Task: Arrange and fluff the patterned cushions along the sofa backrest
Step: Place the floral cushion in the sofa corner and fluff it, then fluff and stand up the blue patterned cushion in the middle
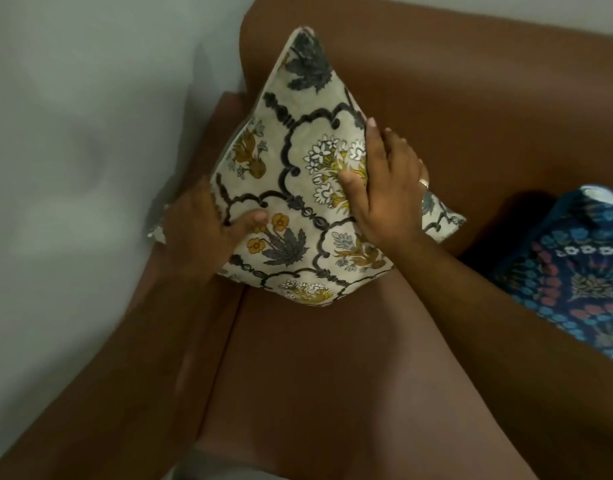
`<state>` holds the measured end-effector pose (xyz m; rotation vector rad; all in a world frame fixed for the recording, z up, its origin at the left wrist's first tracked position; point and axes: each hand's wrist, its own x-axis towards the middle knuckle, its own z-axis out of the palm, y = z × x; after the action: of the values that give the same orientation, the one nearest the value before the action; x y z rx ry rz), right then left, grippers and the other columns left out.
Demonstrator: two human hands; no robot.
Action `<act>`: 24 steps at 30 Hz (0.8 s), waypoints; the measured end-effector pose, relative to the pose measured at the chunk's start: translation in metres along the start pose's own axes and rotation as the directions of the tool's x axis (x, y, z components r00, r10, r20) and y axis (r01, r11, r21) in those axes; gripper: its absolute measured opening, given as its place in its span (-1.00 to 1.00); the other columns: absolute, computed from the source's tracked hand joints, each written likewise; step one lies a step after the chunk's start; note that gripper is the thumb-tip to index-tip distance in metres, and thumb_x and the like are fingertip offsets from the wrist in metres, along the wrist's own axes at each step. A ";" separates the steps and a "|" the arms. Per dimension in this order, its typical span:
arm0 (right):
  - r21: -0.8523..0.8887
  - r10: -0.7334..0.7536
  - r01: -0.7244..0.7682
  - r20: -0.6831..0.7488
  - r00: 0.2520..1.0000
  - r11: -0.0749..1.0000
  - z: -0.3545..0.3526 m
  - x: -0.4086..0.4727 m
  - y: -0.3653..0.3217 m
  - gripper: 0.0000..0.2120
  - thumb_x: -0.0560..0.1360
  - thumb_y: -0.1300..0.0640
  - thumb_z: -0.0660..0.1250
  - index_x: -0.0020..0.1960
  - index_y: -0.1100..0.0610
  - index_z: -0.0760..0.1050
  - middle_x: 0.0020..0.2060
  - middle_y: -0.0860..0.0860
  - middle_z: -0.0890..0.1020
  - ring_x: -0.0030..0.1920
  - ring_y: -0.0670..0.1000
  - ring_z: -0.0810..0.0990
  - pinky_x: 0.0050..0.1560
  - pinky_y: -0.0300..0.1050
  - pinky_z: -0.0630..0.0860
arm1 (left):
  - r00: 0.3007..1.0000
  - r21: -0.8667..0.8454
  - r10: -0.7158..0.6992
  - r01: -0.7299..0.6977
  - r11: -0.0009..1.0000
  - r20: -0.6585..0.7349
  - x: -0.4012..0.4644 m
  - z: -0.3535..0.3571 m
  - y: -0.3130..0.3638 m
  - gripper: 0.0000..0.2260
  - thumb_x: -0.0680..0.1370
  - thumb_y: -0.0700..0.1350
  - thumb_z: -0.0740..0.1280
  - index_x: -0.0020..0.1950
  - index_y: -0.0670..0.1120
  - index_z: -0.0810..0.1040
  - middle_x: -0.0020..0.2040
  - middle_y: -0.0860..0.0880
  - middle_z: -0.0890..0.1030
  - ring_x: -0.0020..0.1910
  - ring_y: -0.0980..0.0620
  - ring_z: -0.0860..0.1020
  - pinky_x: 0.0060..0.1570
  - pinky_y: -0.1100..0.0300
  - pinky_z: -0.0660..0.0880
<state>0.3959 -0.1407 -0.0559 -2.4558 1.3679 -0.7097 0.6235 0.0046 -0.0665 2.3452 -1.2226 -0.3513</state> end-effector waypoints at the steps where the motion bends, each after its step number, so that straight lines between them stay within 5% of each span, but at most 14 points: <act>1: 0.017 0.050 -0.050 0.001 0.999 0.999 -0.007 -0.002 0.004 -0.26 0.58 -0.39 -0.15 0.60 0.02 0.08 0.52 0.18 0.29 0.53 0.22 0.22 0.43 0.35 0.20 | 0.999 0.015 -0.037 0.037 0.999 -0.019 -0.002 -0.003 -0.003 0.07 0.30 0.62 0.23 0.53 -0.14 0.26 0.42 -0.22 0.47 0.42 -0.23 0.43 0.38 -0.25 0.39; 4: 0.095 0.127 -0.122 -0.048 0.991 0.988 -0.040 -0.021 0.015 -0.25 0.58 -0.38 -0.13 0.60 0.06 0.08 0.54 0.16 0.26 0.56 0.19 0.16 0.50 0.25 0.15 | 0.980 0.145 0.050 -0.022 0.989 -0.192 -0.030 -0.007 0.020 0.07 0.40 0.57 0.16 0.57 -0.27 0.17 0.52 -0.36 0.29 0.52 -0.37 0.23 0.49 -0.31 0.16; 7: 0.217 0.254 -0.234 -0.068 0.965 0.948 -0.074 -0.068 0.048 -0.27 0.60 -0.36 -0.09 0.59 0.08 0.13 0.53 0.14 0.27 0.56 0.12 0.18 0.51 0.10 0.18 | 0.936 0.093 0.259 -0.243 0.965 -0.238 -0.073 0.017 0.090 -0.02 0.48 0.50 0.15 0.55 -0.29 0.19 0.54 -0.41 0.23 0.54 -0.43 0.16 0.50 -0.33 0.09; 11: 0.174 0.482 -0.469 -0.038 0.875 0.866 -0.126 -0.153 0.115 -0.28 0.60 -0.38 -0.06 0.53 0.10 0.27 0.42 0.13 0.40 0.45 0.12 0.33 0.43 0.14 0.31 | 0.860 0.016 0.506 -0.506 0.862 -0.064 -0.120 0.065 0.185 -0.11 0.49 0.48 0.17 0.54 -0.20 0.28 0.54 -0.34 0.29 0.56 -0.34 0.19 0.53 -0.18 0.07; 16: 0.049 0.744 -0.746 -0.137 0.654 0.664 -0.209 -0.226 0.217 -0.09 0.51 -0.50 -0.11 0.51 0.19 0.28 0.34 0.24 0.47 0.38 0.26 0.40 0.35 0.21 0.35 | 0.742 -0.093 0.662 -0.656 0.749 0.106 -0.129 0.107 0.282 -0.18 0.51 0.43 0.20 0.50 -0.20 0.38 0.51 -0.28 0.38 0.52 -0.29 0.31 0.44 -0.25 0.31; 21: 0.054 0.776 -0.776 -0.117 0.620 0.628 -0.235 -0.246 0.309 -0.19 0.55 -0.38 0.03 0.53 0.22 0.23 0.41 0.24 0.43 0.42 0.25 0.38 0.38 0.18 0.36 | 0.630 -0.037 0.753 -0.762 0.647 0.192 -0.101 0.156 0.371 -0.12 0.43 0.45 0.21 0.49 -0.22 0.40 0.48 -0.32 0.40 0.49 -0.35 0.33 0.44 -0.28 0.26; 24: 0.190 0.800 -0.783 -0.023 0.599 0.592 -0.224 -0.243 0.368 -0.22 0.55 -0.40 0.11 0.55 0.12 0.20 0.46 0.14 0.42 0.45 0.19 0.38 0.41 0.23 0.37 | 0.626 0.167 0.692 -0.773 0.612 0.360 -0.089 0.184 0.415 0.04 0.33 0.56 0.15 0.57 -0.16 0.27 0.55 -0.26 0.32 0.57 -0.29 0.21 0.50 -0.34 0.01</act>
<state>-0.0973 -0.1255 -0.0954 -1.4041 2.1087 -0.6635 0.2027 -0.1794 -0.0102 1.7896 -2.4013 -0.1803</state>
